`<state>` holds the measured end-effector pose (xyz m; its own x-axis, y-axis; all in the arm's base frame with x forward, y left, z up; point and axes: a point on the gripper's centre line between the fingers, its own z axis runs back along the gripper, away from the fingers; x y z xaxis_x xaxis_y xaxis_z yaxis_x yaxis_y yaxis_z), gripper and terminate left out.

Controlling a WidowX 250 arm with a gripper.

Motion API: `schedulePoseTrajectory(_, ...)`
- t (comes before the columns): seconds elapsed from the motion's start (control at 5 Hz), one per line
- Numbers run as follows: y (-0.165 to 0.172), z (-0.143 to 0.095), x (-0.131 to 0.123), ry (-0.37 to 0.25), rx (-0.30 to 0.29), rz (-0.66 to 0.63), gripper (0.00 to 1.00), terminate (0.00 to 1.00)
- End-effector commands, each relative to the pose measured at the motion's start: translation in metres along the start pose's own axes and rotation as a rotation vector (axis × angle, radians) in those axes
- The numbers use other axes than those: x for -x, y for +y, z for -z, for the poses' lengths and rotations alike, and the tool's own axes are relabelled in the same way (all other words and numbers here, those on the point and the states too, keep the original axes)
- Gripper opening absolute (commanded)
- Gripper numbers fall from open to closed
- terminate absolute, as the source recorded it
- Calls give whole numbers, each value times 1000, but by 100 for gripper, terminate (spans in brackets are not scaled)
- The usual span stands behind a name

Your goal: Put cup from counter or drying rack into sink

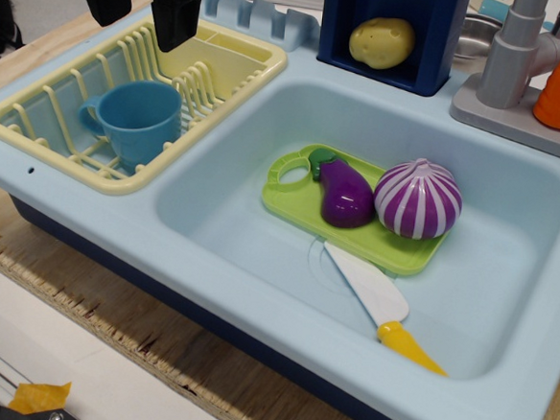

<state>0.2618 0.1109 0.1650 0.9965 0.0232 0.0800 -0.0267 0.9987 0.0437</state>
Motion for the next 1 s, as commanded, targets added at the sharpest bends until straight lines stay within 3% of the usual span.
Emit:
schedulePoseTrajectory(0.0, 0, 0, 0, 0, 0, 0, 100, 0)
schedulePoseTrajectory(0.4, -2, 16, 6, 26, -6, 12, 100, 0)
schedulePoseTrajectory(0.8, -10, 38, 11, 33, 51, 4, 100, 0)
